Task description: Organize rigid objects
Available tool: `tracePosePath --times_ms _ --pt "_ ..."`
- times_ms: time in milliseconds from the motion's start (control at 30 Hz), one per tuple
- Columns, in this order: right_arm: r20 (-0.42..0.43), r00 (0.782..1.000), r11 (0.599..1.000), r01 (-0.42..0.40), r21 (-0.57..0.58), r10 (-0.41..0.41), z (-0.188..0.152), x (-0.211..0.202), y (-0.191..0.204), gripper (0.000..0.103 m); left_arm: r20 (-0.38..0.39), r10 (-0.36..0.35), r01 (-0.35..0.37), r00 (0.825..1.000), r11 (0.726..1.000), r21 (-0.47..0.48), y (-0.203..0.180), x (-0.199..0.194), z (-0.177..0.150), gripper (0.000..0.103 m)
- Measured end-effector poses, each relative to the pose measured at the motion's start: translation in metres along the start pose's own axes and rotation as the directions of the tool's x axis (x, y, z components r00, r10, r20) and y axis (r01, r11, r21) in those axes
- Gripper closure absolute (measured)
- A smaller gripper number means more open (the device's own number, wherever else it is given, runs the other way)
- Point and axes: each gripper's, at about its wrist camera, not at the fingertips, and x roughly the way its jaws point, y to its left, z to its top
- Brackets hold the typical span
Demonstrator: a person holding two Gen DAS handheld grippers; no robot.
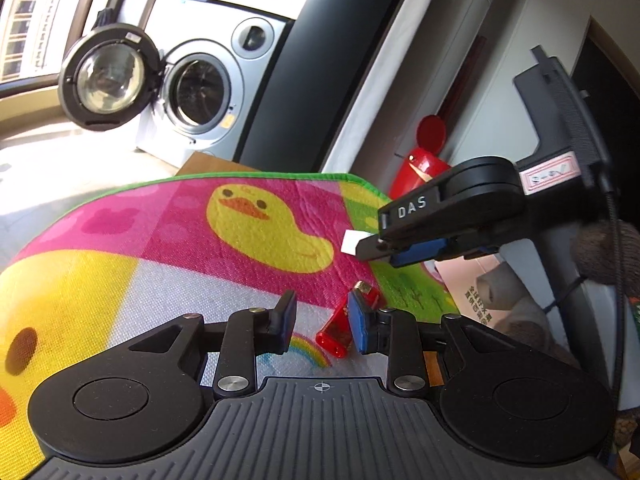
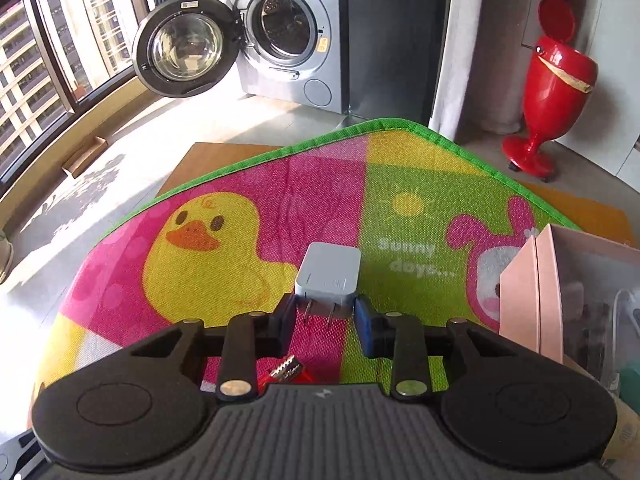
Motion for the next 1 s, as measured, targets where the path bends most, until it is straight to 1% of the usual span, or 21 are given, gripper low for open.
tracePosePath --times_ms 67,100,167,233,300,367,400,467,567,600,633,667,700,733,800,867,933,1000 --pt "0.045 0.998 0.998 -0.046 -0.041 0.048 -0.022 -0.036 -0.002 0.09 -0.006 0.001 -0.001 1.0 1.0 0.014 -0.002 0.001 -0.001 0.072" --pt "0.067 0.995 0.995 -0.071 -0.064 0.075 -0.036 -0.057 -0.004 0.09 -0.009 -0.004 0.004 1.0 1.0 0.024 -0.004 0.002 -0.001 0.072" --pt "0.117 0.987 0.99 -0.095 -0.102 0.107 -0.065 -0.091 -0.011 0.09 -0.017 -0.012 0.013 1.0 0.999 0.048 -0.01 0.004 0.0 0.072" --pt "0.148 0.982 0.985 -0.1 -0.141 0.121 -0.097 -0.121 -0.02 0.09 -0.044 -0.009 0.013 0.999 0.994 0.107 -0.019 0.01 0.002 0.072" --pt "0.142 0.982 0.981 -0.102 -0.164 0.126 -0.125 -0.138 -0.029 0.091 -0.077 0.02 -0.006 0.997 0.984 0.179 -0.029 0.018 0.002 0.072" --pt "0.144 0.981 0.979 -0.101 -0.178 0.127 -0.152 -0.149 -0.037 0.092 -0.106 0.068 -0.041 0.992 0.97 0.242 -0.037 0.026 0.002 0.072" --pt "0.152 0.981 0.978 -0.094 -0.185 0.122 -0.165 -0.154 -0.04 0.092 -0.118 0.092 -0.057 0.989 0.962 0.266 -0.04 0.031 0.002 0.07" --pt "0.157 0.982 0.978 -0.075 -0.193 0.106 -0.189 -0.16 -0.046 0.092 -0.131 0.111 -0.068 0.985 0.954 0.293 -0.044 0.038 0.003 0.069" --pt "0.139 0.985 0.983 -0.075 -0.167 0.098 -0.21 -0.159 -0.063 0.091 -0.162 0.129 -0.071 0.978 0.944 0.322 -0.048 0.048 0.008 0.069" --pt "0.13 0.987 0.985 -0.073 -0.155 0.094 -0.215 -0.157 -0.068 0.087 -0.181 0.132 -0.066 0.975 0.941 0.331 -0.049 0.052 0.009 0.068" --pt "0.123 0.989 0.988 -0.068 -0.14 0.085 -0.219 -0.156 -0.073 0.076 -0.185 0.137 -0.065 0.973 0.935 0.349 -0.051 0.054 0.009 0.069" --pt "0.121 0.99 0.991 -0.06 -0.116 0.074 -0.224 -0.154 -0.081 0.068 -0.193 0.144 -0.066 0.971 0.929 0.364 -0.053 0.056 0.01 0.07" --pt "0.122 0.99 0.994 -0.058 -0.096 0.07 -0.228 -0.153 -0.086 0.051 -0.195 0.148 -0.066 0.97 0.925 0.375 -0.055 0.056 0.01 0.071" --pt "0.128 0.989 0.995 -0.06 -0.081 0.07 -0.231 -0.153 -0.09 0.04 -0.198 0.147 -0.061 0.969 0.921 0.384 -0.056 0.055 0.009 0.071" --pt "0.142 0.988 0.996 -0.056 -0.066 0.065 -0.236 -0.149 -0.096 0.037 -0.205 0.127 -0.037 0.97 0.919 0.392 -0.058 0.053 0.006 0.076" --pt "0.161 0.985 0.996 -0.056 -0.074 0.067 -0.241 -0.149 -0.097 0.033 -0.206 0.117 -0.023 0.971 0.911 0.411 -0.064 0.048 0.001 0.076" --pt "0.171 0.983 0.995 -0.061 -0.078 0.074 -0.242 -0.147 -0.096 0.025 -0.216 0.097 0.0 0.972 0.911 0.413 -0.067 0.041 -0.004 0.077" --pt "0.184 0.98 0.995 -0.062 -0.079 0.075 -0.245 -0.146 -0.094 0.02 -0.227 0.082 0.019 0.97 0.912 0.41 -0.069 0.03 -0.012 0.077"
